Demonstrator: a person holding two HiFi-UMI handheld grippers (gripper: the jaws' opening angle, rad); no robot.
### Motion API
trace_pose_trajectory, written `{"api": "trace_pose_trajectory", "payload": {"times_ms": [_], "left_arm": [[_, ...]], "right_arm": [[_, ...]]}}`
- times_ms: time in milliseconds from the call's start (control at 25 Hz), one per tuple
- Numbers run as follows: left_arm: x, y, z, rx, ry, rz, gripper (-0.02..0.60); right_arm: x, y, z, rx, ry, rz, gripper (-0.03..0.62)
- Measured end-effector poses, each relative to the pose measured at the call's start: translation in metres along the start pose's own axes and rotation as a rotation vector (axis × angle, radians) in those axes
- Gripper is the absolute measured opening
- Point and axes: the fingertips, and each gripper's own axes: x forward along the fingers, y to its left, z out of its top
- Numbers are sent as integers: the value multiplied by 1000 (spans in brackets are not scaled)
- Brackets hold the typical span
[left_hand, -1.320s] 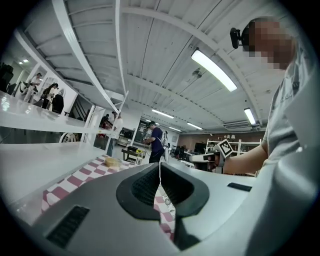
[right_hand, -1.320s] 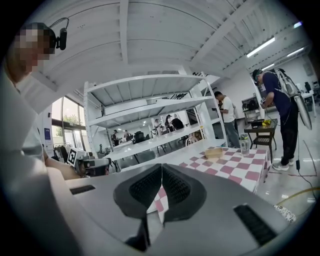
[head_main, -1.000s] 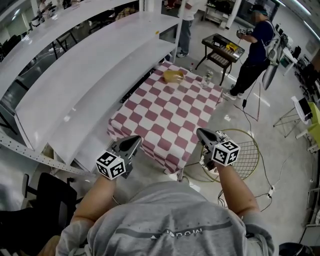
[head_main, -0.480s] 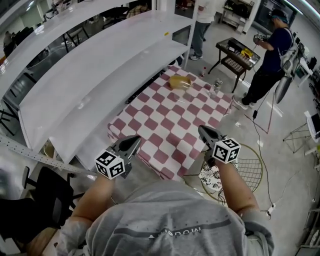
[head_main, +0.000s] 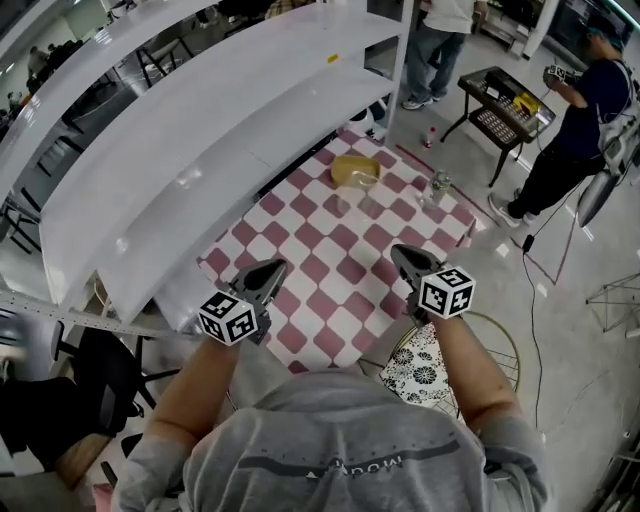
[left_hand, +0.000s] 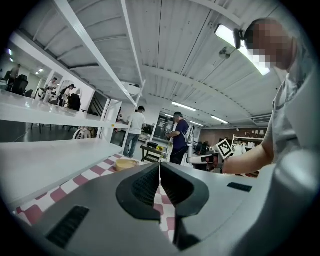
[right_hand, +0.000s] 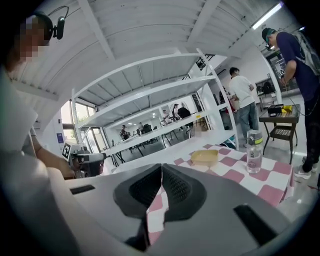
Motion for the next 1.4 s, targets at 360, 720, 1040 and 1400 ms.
{"api": "trace_pose_trajectory", "payload": {"times_ms": [360,720,1040,1400], "left_arm": [[55,46,-13,26,51,-30,20],[85,85,-32,17,62,-112,20],[115,100,-51,24,74,-145,19],[161,111,-69,37,72,-206,20]], "right_arm": [[73,-60,-15,21,75,-57,28],[116,-97,-37,89,102,-167,28],[163,-154,-30,187,130,-161,39],[202,-214,-37,339,153,-95,177]]}}
